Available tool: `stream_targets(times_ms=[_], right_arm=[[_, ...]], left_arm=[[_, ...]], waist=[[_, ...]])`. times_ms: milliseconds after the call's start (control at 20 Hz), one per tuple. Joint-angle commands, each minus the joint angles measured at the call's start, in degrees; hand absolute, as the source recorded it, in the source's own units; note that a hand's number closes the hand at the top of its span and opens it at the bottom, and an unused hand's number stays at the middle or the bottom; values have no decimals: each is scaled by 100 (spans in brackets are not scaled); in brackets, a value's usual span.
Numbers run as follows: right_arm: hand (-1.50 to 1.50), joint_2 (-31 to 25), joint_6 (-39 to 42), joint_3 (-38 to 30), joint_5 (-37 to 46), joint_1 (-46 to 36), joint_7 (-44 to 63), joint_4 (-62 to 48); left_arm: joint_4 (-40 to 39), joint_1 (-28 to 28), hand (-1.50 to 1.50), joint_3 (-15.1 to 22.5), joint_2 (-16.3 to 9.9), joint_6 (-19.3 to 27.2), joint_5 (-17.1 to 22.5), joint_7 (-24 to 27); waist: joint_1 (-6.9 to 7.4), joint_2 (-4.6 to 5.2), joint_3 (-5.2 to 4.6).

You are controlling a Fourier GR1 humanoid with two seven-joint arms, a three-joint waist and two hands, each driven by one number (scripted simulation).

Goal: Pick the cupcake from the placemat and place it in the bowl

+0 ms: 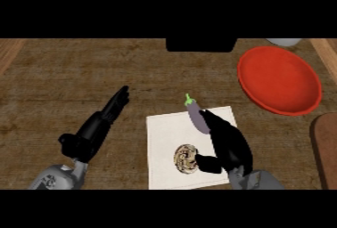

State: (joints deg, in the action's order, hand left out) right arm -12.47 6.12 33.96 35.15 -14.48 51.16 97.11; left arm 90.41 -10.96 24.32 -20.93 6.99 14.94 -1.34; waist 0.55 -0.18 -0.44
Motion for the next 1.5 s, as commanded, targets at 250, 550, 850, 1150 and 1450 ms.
stream_targets(times_ms=[250,550,850,1150,1450], right_arm=[[-150,1179,1983,-281,-1369,-1280,2748,-175],[-150,1122,2062,-339,-1744,-1505,3021,-525],[-150,1236,1693,-19,-1594,-1806,3228,-621],[-150,1211,1411,652,-848,-1142,2966,-293],[-150,1077,1381,594,-242,-1219,2681,-456]], left_arm=[[26,-66,0,30,128,42,-128,-76],[-46,144,0,-152,-24,-243,5,152],[-7,175,0,-34,177,-53,-257,76],[-49,209,0,-337,88,-214,-100,8],[-33,240,0,-302,249,-231,-227,103]], waist=[[40,13,27],[3,13,30],[-18,-5,36],[-99,-11,39],[-86,-3,40]])
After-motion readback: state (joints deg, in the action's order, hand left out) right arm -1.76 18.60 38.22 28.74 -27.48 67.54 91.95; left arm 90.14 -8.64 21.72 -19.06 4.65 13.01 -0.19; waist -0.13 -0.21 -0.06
